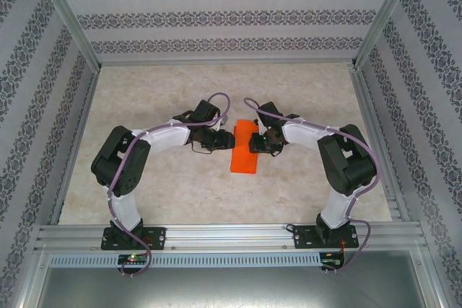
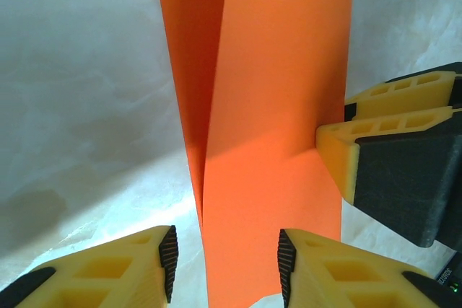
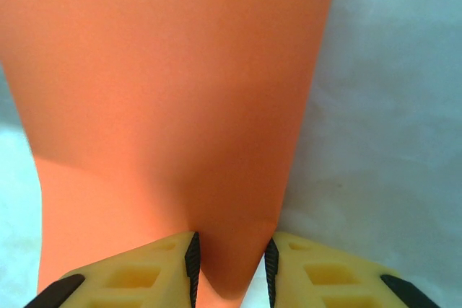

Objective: Fold a paper plane with a square sheet of paper (pick it up from the middle)
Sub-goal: Fold the square sheet of paper in half at the center of the table.

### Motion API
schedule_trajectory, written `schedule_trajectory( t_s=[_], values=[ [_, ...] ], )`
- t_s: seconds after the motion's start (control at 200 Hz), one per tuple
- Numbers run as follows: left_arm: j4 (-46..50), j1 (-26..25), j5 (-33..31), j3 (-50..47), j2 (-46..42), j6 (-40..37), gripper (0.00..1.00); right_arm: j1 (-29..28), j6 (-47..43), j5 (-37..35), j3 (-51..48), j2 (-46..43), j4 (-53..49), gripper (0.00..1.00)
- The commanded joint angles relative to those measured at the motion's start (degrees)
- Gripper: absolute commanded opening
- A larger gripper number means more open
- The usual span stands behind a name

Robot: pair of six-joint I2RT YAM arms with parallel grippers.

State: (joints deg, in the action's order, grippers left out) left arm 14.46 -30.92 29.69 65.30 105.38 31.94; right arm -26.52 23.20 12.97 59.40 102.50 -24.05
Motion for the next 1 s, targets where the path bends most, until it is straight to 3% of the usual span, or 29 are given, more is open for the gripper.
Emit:
schedule_trajectory(
  t_s=[0.0,0.994],
  values=[
    [0.94,0.92,-0.67,1.63,-0.9,-0.7,0.43,-0.93,-2.12,-2.04,1.56,1.02,-2.78,0.32],
    [1.39,3.48,-0.05,2.06,-2.29,-0.92,0.42,-4.14,-6.21,-5.46,4.92,3.94,-5.39,0.36]
  ],
)
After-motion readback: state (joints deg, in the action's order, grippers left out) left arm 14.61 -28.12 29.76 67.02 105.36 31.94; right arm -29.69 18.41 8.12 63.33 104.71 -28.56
